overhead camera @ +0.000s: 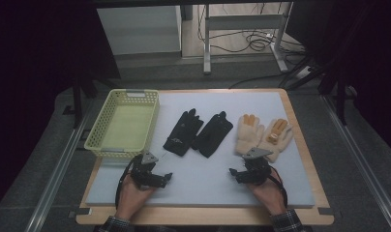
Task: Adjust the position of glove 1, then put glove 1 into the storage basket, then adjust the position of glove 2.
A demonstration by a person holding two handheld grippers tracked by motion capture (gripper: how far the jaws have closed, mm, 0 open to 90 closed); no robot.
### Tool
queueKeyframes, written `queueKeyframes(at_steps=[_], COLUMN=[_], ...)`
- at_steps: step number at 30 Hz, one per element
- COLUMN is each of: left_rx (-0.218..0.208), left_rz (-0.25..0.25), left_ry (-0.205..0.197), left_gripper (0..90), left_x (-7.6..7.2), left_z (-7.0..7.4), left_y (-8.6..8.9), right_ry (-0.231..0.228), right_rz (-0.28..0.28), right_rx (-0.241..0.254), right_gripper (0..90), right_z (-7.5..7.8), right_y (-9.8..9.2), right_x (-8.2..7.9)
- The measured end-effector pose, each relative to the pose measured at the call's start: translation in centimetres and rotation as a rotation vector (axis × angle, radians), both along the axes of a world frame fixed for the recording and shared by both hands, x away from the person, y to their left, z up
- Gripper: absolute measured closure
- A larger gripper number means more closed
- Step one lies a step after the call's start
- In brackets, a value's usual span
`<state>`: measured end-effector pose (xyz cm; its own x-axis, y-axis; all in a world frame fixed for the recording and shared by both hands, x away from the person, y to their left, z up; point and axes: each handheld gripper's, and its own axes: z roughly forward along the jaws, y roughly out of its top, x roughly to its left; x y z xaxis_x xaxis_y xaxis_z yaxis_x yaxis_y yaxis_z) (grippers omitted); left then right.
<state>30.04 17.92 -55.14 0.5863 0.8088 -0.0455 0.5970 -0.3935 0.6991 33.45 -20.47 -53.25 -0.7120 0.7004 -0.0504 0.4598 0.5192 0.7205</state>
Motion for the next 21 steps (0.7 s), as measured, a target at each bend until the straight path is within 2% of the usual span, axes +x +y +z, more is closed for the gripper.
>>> queueKeyframes(at_steps=[8,11,21], left_rx=[-0.001,-0.001,-0.001], left_rz=[0.0,0.0,0.0], left_ry=[-0.001,-0.002,-0.002], left_gripper=[3.5,3.5,3.5], left_x=[-0.01,-0.02,-0.02], left_z=[-0.01,-0.01,-0.01], left_y=[0.01,0.01,0.01], right_ry=[0.004,0.012,0.012], right_rz=[-0.007,-0.002,-0.013], right_rx=[0.005,0.004,0.006], right_gripper=[22.3,18.3,18.8], right_z=[-0.01,-0.05,-0.01], right_y=[0.03,0.22,0.26], right_x=[-0.02,-0.05,-0.15])
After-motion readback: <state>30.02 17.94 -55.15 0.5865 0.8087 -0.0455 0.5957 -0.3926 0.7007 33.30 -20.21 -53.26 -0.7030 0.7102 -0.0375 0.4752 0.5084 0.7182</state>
